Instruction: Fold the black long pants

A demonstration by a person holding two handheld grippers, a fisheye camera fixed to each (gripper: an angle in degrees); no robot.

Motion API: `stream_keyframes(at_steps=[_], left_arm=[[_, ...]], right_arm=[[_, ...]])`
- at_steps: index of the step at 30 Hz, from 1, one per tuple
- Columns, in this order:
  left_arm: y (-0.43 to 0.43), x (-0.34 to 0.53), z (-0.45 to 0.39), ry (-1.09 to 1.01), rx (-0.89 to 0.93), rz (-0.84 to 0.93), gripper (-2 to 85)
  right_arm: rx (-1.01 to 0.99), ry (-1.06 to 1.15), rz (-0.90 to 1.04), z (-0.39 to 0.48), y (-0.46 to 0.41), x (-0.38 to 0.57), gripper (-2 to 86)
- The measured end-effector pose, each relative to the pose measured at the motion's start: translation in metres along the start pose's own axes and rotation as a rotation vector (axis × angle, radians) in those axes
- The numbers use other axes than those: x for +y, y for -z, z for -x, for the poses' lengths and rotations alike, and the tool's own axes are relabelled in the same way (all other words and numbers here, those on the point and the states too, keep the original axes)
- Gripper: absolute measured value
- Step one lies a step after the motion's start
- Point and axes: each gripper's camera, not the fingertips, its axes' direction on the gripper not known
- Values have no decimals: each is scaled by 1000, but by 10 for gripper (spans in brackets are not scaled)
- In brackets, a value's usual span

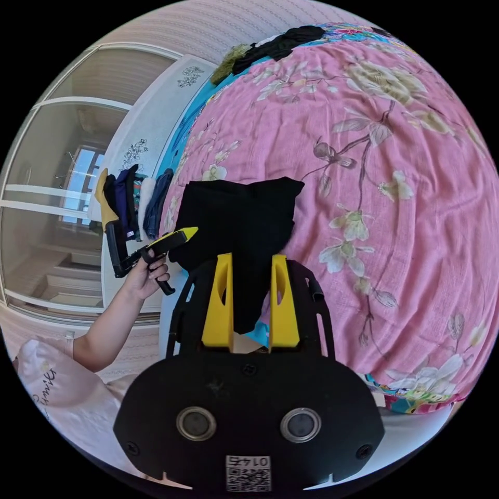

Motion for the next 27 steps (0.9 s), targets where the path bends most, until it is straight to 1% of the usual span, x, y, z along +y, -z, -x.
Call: stream_keyframes(at_steps=[1, 3, 6, 8, 9, 11, 12, 14, 15, 17, 18, 20, 21, 23, 25, 27], left_arm=[[10, 4, 4, 14, 39, -17, 82], [26, 14, 7, 10, 59, -47, 77], [61, 45, 16, 79, 100, -141, 73], [103, 87, 36, 237, 180, -326, 73], [115, 101, 41, 276, 203, -391, 72], [171, 157, 58, 377, 251, -678, 72], [185, 170, 61, 389, 250, -746, 72], [250, 207, 68, 379, 170, -957, 72], [267, 212, 68, 369, 133, -994, 71], [338, 224, 69, 312, -25, -1133, 72], [355, 224, 70, 293, -63, -1165, 72], [421, 212, 85, 220, -176, -1248, 73], [435, 206, 89, 202, -208, -1255, 73], [472, 186, 98, 153, -349, -1255, 72], [479, 175, 107, 159, -359, -1257, 71], [469, 169, 120, 170, -295, -1253, 71]], right_arm=[[-46, 24, 8, 5, -2, 0, 76], [-80, 93, 15, 22, -3, 0, 66], [-81, 304, 62, 81, -5, -12, 56], [-89, 543, 126, 154, -14, -30, 51], [-95, 607, 147, 175, -18, -34, 50], [-133, 862, 236, 262, -41, -46, 49], [-146, 924, 258, 284, -47, -48, 48], [-192, 1135, 324, 371, -73, -53, 47], [-205, 1182, 340, 392, -80, -55, 47], [-254, 1341, 367, 476, -101, -62, 47], [-262, 1377, 358, 496, -104, -65, 47], [-273, 1455, 298, 568, -118, -87, 48], [-270, 1460, 282, 583, -122, -95, 49], [-274, 1448, 221, 625, -140, -119, 49], [-281, 1442, 200, 638, -153, -129, 49], [-271, 1443, 202, 641, -163, -139, 49]])
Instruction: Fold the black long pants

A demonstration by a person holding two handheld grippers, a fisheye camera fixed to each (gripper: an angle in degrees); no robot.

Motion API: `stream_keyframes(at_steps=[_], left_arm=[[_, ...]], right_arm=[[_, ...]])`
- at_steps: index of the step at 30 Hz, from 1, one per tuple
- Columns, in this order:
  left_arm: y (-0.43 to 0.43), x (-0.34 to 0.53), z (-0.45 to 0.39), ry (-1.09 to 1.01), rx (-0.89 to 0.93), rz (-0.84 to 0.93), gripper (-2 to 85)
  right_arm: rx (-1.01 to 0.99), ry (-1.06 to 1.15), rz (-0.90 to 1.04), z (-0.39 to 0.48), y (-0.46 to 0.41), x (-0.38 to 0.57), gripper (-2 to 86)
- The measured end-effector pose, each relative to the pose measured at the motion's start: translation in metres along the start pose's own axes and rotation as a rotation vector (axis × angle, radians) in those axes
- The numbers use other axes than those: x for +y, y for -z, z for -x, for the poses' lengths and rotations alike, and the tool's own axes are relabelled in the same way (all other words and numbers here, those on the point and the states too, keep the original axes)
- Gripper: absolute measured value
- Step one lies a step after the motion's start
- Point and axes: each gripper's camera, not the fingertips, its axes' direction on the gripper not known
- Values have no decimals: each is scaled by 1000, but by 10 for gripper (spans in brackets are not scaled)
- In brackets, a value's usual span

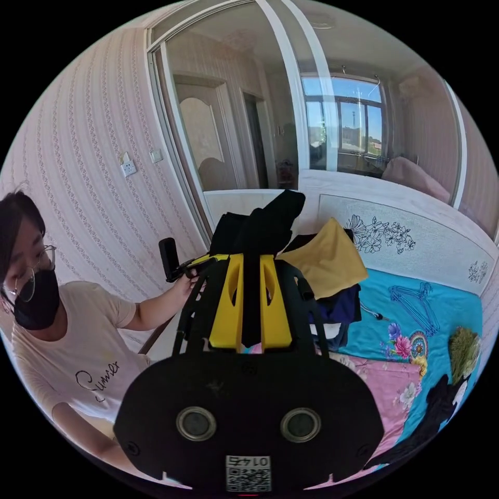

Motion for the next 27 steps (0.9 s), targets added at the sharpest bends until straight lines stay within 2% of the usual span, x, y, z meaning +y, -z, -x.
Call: stream_keyframes(at_steps=[3, 7, 11, 14, 18, 21, 25, 27], left_arm=[[-28, 41, -2, 47, 77, 45, 71], [-83, 125, -34, 136, 140, 119, 71], [-156, 208, -61, 306, 196, 190, 70], [-221, 243, -69, 394, 260, 279, 69], [-324, 258, -76, 367, 299, 394, 68], [-422, 232, -74, 210, 261, 556, 69], [-539, 163, -75, -28, 100, 716, 76], [-589, 157, -71, -102, 7, 820, 89]], right_arm=[[21, 11, 106, -27, -11, 3, 48], [61, -11, 345, -77, -21, 22, 48], [97, -172, 502, -140, -17, 48, 49], [98, -339, 524, -195, 8, 75, 49], [117, -534, 434, -270, 60, 104, 49], [163, -645, 314, -334, 101, 117, 48], [87, -806, -61, -418, 145, 143, 48], [27, -915, -234, -454, 149, 171, 50]])
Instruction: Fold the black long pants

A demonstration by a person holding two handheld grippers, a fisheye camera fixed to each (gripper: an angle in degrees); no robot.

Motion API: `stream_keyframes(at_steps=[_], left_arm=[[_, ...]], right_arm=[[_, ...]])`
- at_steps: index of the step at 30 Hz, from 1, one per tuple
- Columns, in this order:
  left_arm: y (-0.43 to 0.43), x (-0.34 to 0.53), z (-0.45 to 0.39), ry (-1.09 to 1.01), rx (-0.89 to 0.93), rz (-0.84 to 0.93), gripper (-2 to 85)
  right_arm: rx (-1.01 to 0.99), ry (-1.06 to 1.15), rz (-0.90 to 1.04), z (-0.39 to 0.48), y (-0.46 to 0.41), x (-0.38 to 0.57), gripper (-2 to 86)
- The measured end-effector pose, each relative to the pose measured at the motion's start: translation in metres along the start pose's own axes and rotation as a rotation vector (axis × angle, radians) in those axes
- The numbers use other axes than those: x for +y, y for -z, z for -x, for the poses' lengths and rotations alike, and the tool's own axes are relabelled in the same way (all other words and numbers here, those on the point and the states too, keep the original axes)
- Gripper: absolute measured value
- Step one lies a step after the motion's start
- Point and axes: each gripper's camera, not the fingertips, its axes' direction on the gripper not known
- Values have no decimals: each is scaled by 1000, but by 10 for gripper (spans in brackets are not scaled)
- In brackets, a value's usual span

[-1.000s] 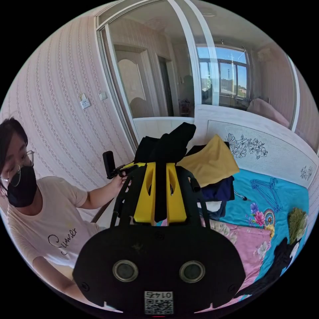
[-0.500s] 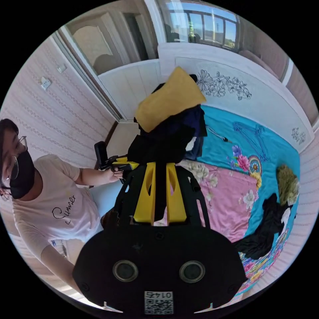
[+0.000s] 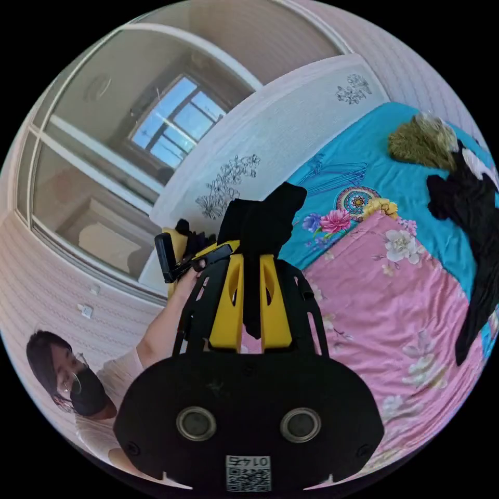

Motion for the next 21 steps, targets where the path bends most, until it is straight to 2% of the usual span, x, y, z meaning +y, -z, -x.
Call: stream_keyframes(at_steps=[2, 5, 7, 10, 15, 18, 21], left_arm=[[-45, -11, 17, 109, -126, 84, 99], [-93, 23, 15, 159, -234, 85, 90], [-122, 46, 7, 122, -209, 119, 88], [-158, 86, -23, 4, -195, 161, 85], [-205, 154, -108, -203, -18, 203, 82], [-235, 206, -183, -332, 111, 233, 81], [-267, 259, -266, -446, 276, 248, 78]], right_arm=[[-20, -144, -107, -63, -9, -1, 54], [74, -406, -11, -134, -34, 25, 48], [94, -447, 0, -151, -31, 48, 35], [-3, -418, -13, -159, 2, 84, 26], [50, -219, 6, -105, 105, 176, 20], [263, -229, -57, -70, 196, 264, 19], [515, -346, -120, -42, 294, 355, 21]])
